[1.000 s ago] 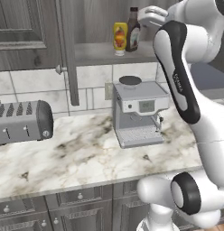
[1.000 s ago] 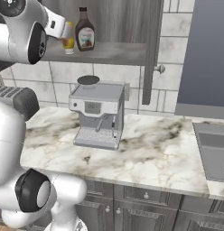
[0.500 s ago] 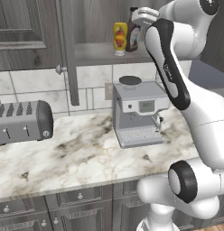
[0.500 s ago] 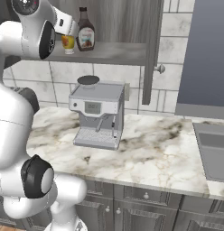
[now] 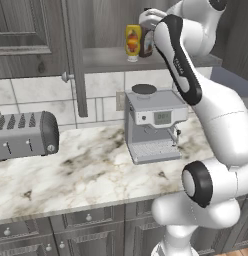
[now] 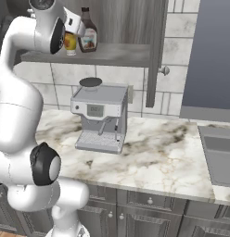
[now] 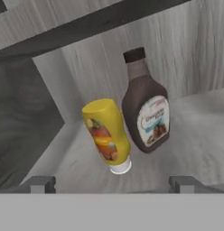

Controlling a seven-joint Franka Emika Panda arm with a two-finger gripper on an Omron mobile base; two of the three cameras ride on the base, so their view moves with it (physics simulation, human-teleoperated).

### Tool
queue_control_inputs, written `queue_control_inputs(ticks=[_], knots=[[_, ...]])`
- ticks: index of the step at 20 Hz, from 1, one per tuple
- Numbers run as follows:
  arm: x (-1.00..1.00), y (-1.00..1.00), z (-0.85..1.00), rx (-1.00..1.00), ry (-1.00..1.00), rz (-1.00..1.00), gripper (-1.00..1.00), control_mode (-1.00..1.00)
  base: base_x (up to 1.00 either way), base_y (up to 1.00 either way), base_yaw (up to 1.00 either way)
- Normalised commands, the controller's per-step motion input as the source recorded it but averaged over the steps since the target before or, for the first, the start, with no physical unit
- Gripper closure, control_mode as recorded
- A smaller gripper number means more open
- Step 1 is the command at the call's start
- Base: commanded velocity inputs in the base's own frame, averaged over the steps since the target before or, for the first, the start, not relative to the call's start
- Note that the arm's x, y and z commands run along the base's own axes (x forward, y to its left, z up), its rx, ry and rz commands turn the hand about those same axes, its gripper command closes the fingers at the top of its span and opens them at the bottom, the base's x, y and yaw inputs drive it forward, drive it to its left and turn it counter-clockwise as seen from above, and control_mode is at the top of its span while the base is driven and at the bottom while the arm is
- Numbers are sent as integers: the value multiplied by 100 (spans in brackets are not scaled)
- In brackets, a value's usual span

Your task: Move the syrup bottle and mustard from the cabinet to the dining counter.

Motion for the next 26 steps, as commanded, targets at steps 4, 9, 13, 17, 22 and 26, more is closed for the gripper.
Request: queue_control_inputs(ticks=[4, 9, 13, 17, 22, 26], knots=[[44, 8, 0, -1, 14, 3, -100, -100, 0, 0, 0], [39, 6, 0, -2, 12, 3, -100, -100, 0, 0, 0], [20, 11, 0, -4, 4, 6, -100, -100, 0, 0, 0], [23, 11, 0, -4, 0, 12, -100, -100, 0, 0, 0], [28, 5, 0, -5, 0, 10, -100, -100, 0, 0, 0], [26, 0, -1, -6, 0, 8, -100, -100, 0, 0, 0]])
